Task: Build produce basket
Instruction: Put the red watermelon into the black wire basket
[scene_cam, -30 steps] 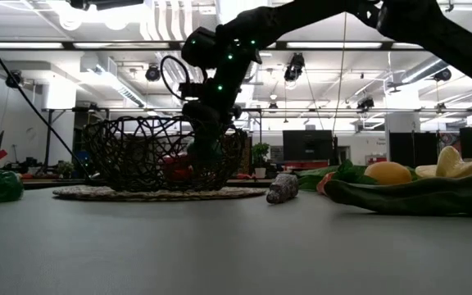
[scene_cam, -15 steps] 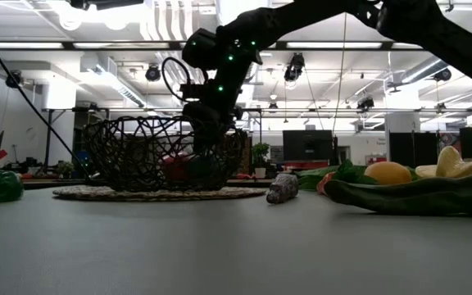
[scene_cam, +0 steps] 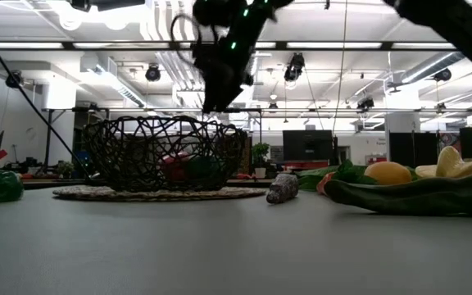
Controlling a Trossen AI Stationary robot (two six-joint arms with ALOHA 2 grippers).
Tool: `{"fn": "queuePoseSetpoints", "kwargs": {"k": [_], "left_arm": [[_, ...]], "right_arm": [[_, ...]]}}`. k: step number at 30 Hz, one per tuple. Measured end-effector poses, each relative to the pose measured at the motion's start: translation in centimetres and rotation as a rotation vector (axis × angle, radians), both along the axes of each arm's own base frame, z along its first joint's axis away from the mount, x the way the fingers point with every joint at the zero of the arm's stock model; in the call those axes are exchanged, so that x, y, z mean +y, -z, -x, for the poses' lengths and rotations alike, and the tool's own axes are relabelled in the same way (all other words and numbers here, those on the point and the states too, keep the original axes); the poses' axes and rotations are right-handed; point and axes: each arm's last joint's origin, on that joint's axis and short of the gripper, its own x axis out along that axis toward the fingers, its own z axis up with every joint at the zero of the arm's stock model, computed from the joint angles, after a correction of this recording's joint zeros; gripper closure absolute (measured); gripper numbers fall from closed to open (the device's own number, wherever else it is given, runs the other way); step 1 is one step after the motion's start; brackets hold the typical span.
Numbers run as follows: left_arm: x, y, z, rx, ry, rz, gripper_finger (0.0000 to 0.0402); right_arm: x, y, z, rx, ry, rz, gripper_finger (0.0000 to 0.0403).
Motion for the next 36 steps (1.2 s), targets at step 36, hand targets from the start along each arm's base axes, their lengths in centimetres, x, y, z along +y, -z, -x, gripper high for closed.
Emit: {"fn": "queuePoseSetpoints", "kwargs": {"k": [36], "left_arm": [[-5.4, 2.1, -4.4, -0.202, 0.288, 0.421, 0.0085]], "right_arm": [[14.2, 9.0, 14.9, -0.634, -0.467, 0.142, 0.014]]}}
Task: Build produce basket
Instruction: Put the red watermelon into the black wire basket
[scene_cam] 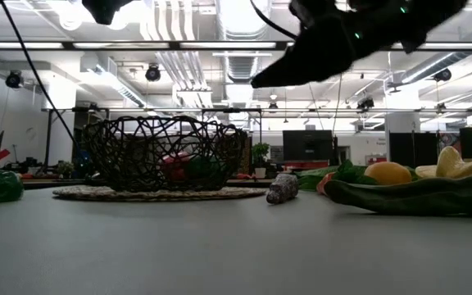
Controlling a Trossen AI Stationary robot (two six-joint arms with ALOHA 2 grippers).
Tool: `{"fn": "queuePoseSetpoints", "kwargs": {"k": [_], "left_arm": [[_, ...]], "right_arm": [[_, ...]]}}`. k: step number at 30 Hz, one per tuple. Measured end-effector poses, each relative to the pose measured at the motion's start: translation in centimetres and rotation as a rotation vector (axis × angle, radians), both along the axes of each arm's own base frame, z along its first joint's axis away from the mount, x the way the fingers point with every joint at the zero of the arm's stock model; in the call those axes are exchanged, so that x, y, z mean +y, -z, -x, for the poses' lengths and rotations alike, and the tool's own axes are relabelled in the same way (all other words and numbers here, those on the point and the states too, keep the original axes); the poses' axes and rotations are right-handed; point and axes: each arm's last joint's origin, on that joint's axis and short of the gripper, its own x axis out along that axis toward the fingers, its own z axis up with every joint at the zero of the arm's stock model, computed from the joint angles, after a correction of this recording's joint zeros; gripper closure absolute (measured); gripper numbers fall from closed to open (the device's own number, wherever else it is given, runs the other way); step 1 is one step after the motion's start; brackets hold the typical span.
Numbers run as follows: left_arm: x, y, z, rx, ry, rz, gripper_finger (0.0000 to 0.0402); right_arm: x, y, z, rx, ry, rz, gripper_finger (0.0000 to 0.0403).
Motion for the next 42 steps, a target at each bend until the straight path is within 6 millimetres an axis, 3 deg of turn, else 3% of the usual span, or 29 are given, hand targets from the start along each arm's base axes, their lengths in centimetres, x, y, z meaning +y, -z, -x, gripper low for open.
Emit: {"fn": "queuePoseSetpoints", "kwargs": {"k": [9, 16, 21, 31, 37, 42], "left_arm": [[-2.9, 0.1, -2.0, 0.027, 0.066, 0.075, 0.0085], [-6.0, -2.8, -3.3, 0.046, 0.103, 0.095, 0.0085], [-7.1, -4.6, -4.5, 0.168, 0.054, 0.205, 0.0085], [-8.6, -5.5, -5.5, 0.746, -0.073, 0.553, 0.0085], [-9.2, -3.5, -5.0, 1.155, -0.154, 0.737, 0.0085], [-8.8, -0.9, -3.9, 1.375, -0.307, 0.886, 0.0085]], "right_arm": [[-0.1, 2.3, 2.2, -0.126, -0.073, 0.023, 0.0142], [-0.2, 3.5, 3.4, -0.127, -0.082, 0.046, 0.0149], [-0.2, 3.7, 3.6, -0.113, -0.089, 0.072, 0.0147], [-0.3, 2.5, 3.9, -0.156, -0.089, 0.087, 0.0145], [-0.3, 2.3, 4.1, -0.143, -0.09, 0.088, 0.0145], [-0.3, 2.4, 4.2, -0.124, -0.09, 0.087, 0.0145]]}}
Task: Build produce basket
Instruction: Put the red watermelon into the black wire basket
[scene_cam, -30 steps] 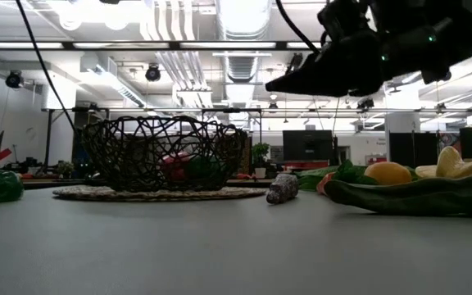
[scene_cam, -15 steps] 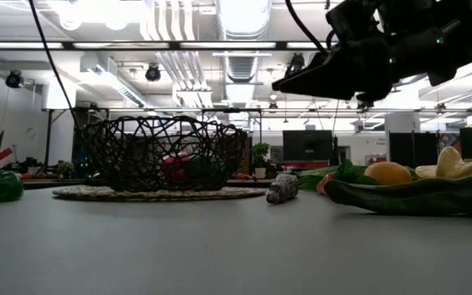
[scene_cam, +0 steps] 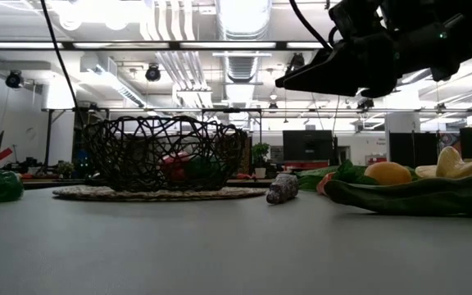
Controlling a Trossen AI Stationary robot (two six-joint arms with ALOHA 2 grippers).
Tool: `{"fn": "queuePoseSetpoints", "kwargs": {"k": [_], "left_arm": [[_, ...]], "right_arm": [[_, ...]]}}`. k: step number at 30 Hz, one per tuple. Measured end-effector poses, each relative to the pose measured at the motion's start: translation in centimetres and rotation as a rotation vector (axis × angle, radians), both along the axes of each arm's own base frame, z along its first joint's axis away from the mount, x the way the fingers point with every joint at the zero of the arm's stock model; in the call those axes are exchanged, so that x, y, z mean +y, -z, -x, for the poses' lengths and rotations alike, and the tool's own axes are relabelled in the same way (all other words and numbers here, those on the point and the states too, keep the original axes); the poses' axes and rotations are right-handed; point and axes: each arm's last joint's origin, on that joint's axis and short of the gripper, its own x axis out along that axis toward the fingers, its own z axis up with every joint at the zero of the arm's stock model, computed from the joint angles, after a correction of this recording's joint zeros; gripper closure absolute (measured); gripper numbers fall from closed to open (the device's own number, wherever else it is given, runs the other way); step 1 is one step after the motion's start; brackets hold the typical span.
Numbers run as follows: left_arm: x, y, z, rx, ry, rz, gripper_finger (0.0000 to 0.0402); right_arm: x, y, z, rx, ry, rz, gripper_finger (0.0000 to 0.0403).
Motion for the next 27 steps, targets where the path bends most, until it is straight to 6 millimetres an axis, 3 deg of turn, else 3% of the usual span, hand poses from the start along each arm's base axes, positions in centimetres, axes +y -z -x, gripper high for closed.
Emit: {"fn": "queuePoseSetpoints", "kwargs": {"k": [4, 15, 27], "left_arm": [[1.0, 2.3, 1.0, 0.134, -0.041, -0.054, 0.0085], [6.2, 9.2, 3.4, 0.41, -0.097, -0.268, 0.0085], [8.8, 11.9, 4.9, 0.469, -0.148, -0.413, 0.0085]], "right_arm": [[0.0, 0.0, 0.0, 0.001, 0.0, -0.001, 0.0145], [0.0, 0.1, 0.0, 0.003, 0.003, -0.015, 0.0145], [0.0, 0.3, 0.1, 0.013, 0.007, -0.029, 0.0145]]}}
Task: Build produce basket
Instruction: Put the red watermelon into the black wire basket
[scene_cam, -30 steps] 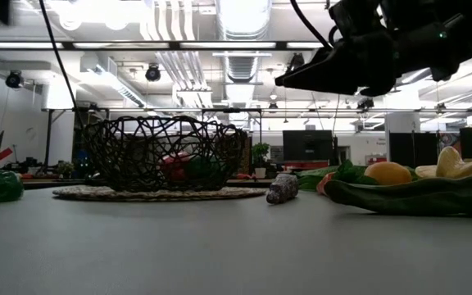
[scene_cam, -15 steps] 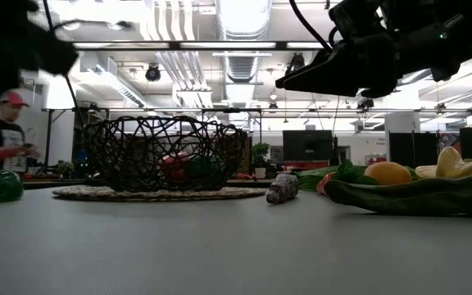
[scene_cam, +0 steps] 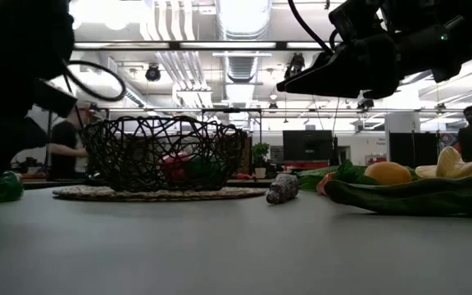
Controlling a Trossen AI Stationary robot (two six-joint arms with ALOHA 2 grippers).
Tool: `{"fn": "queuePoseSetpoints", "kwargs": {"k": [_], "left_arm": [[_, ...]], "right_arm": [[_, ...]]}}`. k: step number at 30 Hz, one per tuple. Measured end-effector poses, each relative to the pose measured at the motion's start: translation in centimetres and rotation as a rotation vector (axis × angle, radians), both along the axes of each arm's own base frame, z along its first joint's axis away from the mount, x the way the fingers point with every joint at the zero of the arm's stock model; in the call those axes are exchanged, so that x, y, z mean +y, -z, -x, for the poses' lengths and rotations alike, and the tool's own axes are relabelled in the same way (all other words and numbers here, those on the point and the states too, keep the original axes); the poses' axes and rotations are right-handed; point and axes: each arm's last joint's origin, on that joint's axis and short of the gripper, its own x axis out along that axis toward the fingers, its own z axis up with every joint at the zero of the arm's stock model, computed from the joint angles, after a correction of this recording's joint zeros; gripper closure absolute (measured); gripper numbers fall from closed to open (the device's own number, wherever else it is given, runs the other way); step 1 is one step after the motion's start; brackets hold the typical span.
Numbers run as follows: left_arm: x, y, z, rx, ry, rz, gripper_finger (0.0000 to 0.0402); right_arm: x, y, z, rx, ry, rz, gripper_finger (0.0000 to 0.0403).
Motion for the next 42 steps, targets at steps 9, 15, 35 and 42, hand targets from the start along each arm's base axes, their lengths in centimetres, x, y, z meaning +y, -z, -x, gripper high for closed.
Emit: {"fn": "queuePoseSetpoints", "kwargs": {"k": [9, 15, 35, 42], "left_arm": [[0.2, 0.8, 0.3, -0.026, -0.061, -0.015, 0.0085], [0.1, 0.9, 0.2, -0.046, -0.063, -0.005, 0.0085], [-0.1, 1.8, -0.3, -0.019, -0.067, -0.013, 0.019], [-0.2, 1.7, -0.4, -0.026, -0.067, -0.009, 0.023]], "right_arm": [[0.0, 0.2, 0.1, 0.012, 0.002, -0.007, 0.0145], [0.0, 0.3, 0.1, 0.022, 0.003, -0.01, 0.0145], [0.0, 0.5, 0.2, 0.042, 0.008, -0.026, 0.0145], [0.0, 0.5, 0.2, 0.045, 0.01, -0.032, 0.0145]]}}
